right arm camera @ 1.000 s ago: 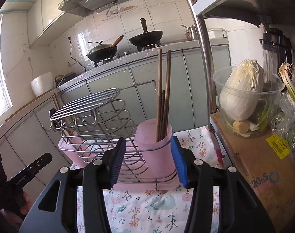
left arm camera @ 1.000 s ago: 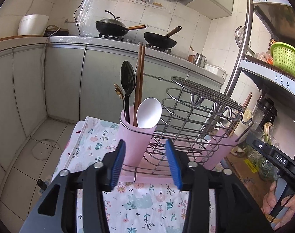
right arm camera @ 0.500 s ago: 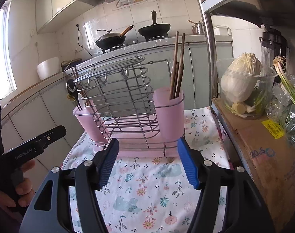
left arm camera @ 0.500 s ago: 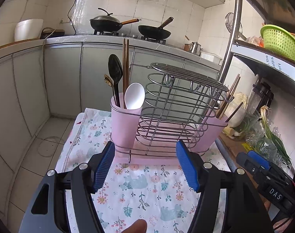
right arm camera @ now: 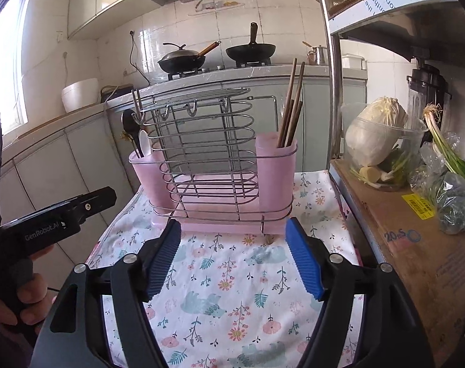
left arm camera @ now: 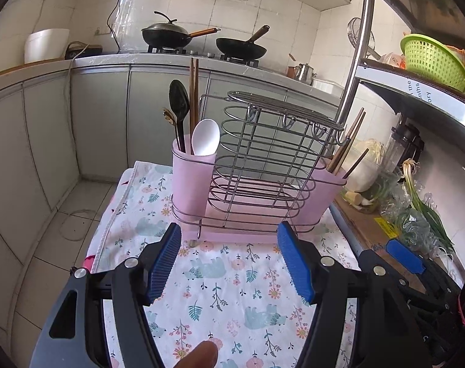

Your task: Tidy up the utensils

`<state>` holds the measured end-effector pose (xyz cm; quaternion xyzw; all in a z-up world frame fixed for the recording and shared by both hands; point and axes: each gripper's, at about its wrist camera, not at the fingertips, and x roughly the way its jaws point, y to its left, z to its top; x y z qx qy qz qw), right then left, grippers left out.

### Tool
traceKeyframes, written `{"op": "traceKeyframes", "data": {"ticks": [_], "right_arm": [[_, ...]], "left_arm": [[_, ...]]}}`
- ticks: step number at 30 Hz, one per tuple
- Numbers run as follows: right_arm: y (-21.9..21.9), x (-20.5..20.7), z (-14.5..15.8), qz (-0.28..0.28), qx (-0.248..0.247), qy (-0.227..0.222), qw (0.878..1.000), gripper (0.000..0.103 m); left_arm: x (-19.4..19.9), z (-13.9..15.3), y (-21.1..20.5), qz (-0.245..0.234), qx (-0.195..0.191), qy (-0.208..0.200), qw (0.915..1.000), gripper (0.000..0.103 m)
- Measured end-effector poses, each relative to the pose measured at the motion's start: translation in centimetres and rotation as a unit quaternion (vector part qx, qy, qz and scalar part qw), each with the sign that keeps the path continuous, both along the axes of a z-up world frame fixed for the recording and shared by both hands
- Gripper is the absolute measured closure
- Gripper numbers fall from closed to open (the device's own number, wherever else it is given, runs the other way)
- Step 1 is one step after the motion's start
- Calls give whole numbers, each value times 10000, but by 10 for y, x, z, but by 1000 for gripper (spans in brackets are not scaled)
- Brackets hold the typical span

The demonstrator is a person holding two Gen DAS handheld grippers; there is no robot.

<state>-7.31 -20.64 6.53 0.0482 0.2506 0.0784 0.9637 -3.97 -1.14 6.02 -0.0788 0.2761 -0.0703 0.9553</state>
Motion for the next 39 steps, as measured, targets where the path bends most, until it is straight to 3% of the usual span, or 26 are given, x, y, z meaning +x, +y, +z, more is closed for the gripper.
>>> {"op": "traceKeyframes", "data": {"ticks": [17,39], "right_arm": [[11,-14,-2,-250,-385,-216,9987,28],[7,-6,-8,-337,-374,-189,9986,28]], "left_arm": [[-17,-5,-4,-15,114,76,9999,39],[-18,-10,-14,19,327,138,9994,39]]}}
